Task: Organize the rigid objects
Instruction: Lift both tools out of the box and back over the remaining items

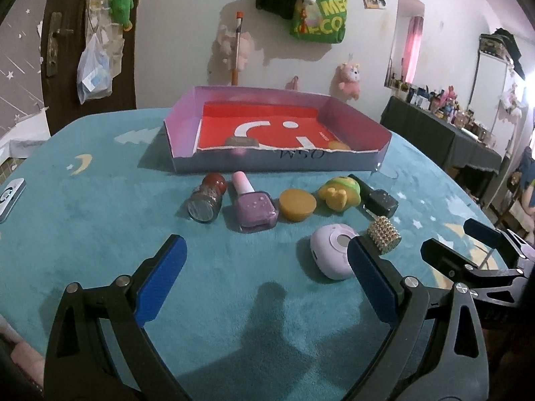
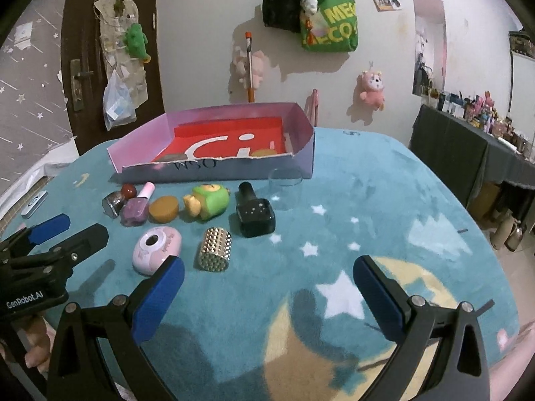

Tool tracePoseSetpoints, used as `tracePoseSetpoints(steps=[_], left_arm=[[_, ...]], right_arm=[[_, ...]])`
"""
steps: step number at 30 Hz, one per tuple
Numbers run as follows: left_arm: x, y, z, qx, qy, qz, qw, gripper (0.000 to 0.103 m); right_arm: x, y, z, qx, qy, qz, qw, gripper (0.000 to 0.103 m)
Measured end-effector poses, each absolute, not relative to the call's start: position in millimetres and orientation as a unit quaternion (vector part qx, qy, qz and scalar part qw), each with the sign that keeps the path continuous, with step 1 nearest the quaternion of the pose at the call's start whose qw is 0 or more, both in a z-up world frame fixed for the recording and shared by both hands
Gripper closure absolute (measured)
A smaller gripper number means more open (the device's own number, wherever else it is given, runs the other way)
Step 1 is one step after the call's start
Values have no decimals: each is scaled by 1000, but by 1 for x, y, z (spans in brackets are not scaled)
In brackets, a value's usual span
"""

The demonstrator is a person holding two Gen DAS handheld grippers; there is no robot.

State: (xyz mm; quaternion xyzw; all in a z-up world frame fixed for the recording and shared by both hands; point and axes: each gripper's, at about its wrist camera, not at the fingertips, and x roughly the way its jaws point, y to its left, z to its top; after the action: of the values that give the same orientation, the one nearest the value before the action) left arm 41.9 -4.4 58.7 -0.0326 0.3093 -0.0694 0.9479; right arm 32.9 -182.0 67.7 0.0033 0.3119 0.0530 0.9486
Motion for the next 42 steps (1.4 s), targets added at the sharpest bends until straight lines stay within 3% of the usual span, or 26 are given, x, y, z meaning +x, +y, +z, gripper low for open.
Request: tracePoseSetpoints(steps=[32, 42], left_arm=[[85, -54, 41, 8, 412, -109, 905, 5], [93, -52, 33, 12, 433, -111, 895, 5]], right_arm=[[46, -215, 60, 36, 344, 51, 937, 0], [7, -253, 115, 35, 292, 20, 956, 0]])
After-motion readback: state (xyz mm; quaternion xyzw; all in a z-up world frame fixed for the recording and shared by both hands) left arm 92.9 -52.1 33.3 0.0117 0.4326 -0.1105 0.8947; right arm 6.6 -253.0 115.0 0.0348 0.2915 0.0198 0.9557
